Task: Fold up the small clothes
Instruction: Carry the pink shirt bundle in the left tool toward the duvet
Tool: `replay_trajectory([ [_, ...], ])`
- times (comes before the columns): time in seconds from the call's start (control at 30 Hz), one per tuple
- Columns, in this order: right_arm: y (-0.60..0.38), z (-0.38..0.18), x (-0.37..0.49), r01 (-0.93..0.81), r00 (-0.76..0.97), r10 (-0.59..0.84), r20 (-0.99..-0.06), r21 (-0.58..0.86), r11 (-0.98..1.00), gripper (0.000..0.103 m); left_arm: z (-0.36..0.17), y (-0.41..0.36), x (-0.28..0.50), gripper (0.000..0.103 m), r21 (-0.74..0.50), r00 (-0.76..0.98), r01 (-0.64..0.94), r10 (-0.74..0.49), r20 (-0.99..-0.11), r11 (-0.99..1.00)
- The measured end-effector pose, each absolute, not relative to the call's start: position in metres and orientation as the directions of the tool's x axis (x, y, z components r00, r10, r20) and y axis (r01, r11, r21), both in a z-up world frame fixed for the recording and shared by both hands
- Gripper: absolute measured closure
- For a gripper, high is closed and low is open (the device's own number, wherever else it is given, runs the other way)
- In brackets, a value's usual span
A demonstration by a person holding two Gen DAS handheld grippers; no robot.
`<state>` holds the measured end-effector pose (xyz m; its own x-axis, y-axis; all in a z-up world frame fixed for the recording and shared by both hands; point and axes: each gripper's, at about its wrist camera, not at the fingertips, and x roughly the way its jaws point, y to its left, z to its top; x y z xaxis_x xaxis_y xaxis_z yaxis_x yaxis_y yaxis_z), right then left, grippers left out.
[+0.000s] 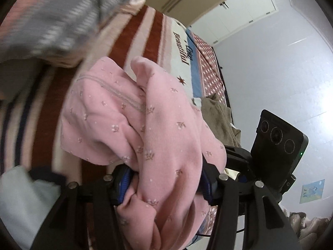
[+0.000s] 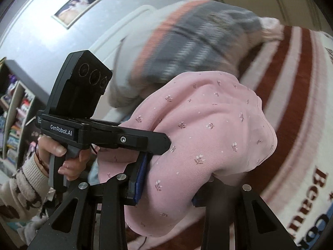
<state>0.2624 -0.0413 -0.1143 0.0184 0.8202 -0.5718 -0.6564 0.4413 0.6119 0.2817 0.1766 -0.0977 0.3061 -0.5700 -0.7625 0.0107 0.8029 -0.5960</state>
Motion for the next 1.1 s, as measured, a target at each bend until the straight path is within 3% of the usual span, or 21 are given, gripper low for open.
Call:
replay_trajectory([
  [0.2, 0.034, -0.091, 0.221, -0.688, -0.038, 0.835, -0.549, 0.620, 0.377, 0.075, -0.074, 0.251, 0.216, 0.052, -0.574, 0.333, -0.047, -0.529, -0.781, 0.818],
  [0.5, 0.123, -0.102, 0.142, -0.667, -0.146, 0.831, -0.537, 0.674, 0.318, 0.075, -0.079, 0.328, 0.122, 0.052, -0.537, 0.297, -0.122, -0.485, -0.823, 0.835],
  [0.7, 0.162, -0.103, 0.109, -0.658, -0.198, 0.822, -0.534, 0.694, 0.292, 0.075, -0.062, 0.359, 0.078, 0.052, -0.518, 0.310, -0.156, -0.456, -0.834, 0.841],
  [0.93, 0.190, -0.060, 0.085, -0.703, -0.219, 0.822, -0.526, 0.669, 0.241, 0.075, -0.013, 0.370, 0.053, 0.052, -0.498, 0.356, -0.163, -0.420, -0.835, 0.852],
  [1.1, 0.197, -0.057, 0.084, -0.737, -0.179, 0.813, -0.554, 0.623, 0.263, 0.075, -0.027, 0.368, 0.059, 0.052, -0.532, 0.388, -0.127, -0.452, -0.804, 0.837],
])
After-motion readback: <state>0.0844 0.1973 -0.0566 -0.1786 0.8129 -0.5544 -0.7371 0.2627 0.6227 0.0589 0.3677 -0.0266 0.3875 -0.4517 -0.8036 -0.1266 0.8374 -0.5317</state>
